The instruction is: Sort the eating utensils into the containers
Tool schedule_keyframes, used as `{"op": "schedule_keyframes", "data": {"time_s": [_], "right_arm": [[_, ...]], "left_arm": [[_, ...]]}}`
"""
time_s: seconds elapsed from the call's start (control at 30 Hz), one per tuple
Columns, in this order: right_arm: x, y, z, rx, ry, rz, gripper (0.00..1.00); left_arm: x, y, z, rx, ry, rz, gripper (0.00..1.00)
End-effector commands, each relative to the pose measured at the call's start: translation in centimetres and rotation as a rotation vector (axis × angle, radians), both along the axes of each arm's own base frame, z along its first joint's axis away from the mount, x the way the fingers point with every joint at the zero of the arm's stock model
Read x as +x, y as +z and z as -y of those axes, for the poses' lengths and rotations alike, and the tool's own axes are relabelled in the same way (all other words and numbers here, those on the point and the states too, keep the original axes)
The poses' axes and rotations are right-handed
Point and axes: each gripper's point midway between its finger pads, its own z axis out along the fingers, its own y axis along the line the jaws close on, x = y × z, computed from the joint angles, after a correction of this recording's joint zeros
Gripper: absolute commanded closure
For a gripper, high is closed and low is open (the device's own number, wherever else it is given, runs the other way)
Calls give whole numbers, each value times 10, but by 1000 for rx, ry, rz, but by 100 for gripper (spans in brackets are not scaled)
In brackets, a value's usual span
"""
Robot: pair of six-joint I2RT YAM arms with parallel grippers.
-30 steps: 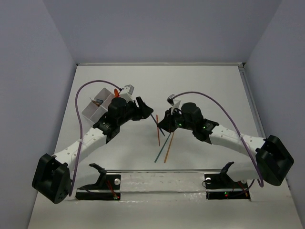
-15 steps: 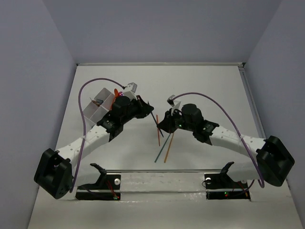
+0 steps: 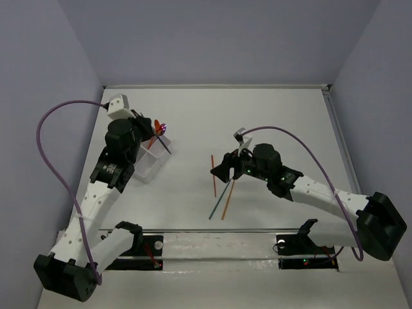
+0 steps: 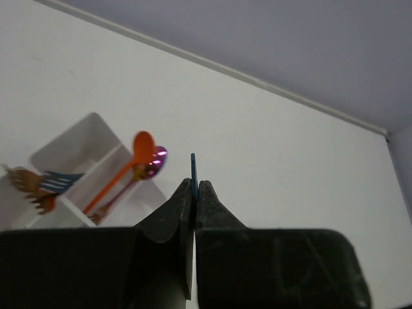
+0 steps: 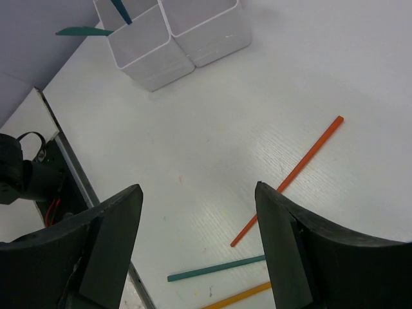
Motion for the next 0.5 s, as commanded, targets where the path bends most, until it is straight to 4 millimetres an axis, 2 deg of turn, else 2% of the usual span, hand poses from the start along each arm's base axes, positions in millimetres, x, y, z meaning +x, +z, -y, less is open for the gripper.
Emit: {"op": "schedule_keyframes", "data": {"time_s": [0.0,0.1,0.27,0.43,0.47], "right_arm": [[6,23,1,69,-44,69,24],[7,25,3,71,-56,75,24],[7,24,5,69,-64,82,24],[10,23,7,70,-87,76,25],[10,23,7,73,-86,74,25]], "left_arm": [[-15,-6,-92,178,332,4,94],[-25,-14,-122,225,461,1,94],[-32,-5,-148,240,602,31,94],[-29,-17,-172,239,707,9,94],[-29,-20,-182,223,740,0,94]]}}
